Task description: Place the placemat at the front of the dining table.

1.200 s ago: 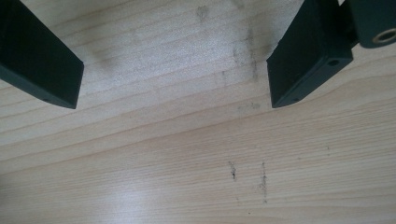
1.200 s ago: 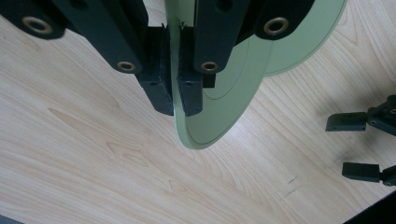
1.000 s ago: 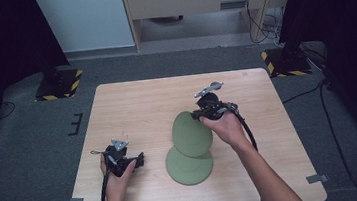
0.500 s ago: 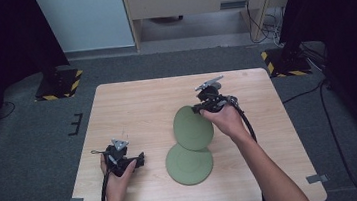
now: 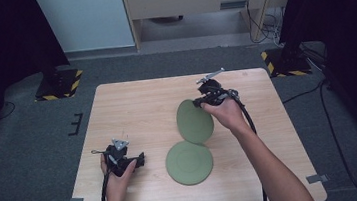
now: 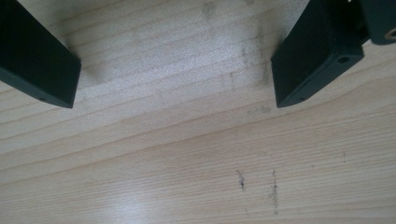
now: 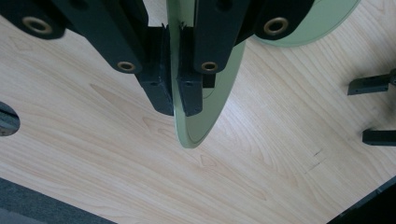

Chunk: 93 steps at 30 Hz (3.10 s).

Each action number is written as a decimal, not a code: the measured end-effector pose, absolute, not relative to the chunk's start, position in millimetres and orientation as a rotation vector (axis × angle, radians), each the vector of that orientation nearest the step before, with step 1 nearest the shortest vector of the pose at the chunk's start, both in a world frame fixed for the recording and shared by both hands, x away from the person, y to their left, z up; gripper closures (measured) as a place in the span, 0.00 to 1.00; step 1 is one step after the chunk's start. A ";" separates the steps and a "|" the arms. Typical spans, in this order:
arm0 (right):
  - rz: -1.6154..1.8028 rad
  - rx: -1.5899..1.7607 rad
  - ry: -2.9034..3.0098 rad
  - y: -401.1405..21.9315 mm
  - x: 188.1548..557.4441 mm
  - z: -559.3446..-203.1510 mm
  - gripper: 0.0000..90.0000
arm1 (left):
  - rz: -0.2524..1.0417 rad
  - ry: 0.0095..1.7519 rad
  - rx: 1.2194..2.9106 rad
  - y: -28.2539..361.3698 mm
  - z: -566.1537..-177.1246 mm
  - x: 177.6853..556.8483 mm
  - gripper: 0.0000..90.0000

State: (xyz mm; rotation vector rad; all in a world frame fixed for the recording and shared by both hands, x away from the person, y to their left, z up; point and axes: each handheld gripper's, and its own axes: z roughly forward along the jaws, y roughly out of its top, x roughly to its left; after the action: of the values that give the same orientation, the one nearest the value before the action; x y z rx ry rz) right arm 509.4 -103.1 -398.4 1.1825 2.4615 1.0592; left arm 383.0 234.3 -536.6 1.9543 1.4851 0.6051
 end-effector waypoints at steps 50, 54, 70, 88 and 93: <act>0.989 1.283 2.277 -90.7 559.4 -368.6 0.95 | 0.604 1.484 1.955 234.2 -536.7 383.3 0.00; 0.975 1.290 2.269 -91.6 560.4 -369.4 0.95 | 0.604 1.484 1.955 234.2 -536.7 383.3 0.00; 1.023 1.306 2.266 -58.7 572.2 -387.8 0.95 | 0.603 1.483 1.955 234.3 -536.7 383.2 0.00; 0.992 1.382 2.210 -101.2 580.9 -407.5 0.95 | 0.605 1.484 1.957 234.1 -536.7 383.3 0.00; 0.987 1.395 2.206 -110.0 582.6 -410.9 0.95 | 0.605 1.484 1.957 234.0 -536.7 383.2 0.00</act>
State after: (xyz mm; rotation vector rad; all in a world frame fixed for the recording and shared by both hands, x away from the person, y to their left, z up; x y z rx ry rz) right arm 582.6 -110.0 -410.9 1.3953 2.2057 0.9875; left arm 383.2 234.0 -536.7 1.9567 1.4843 0.6052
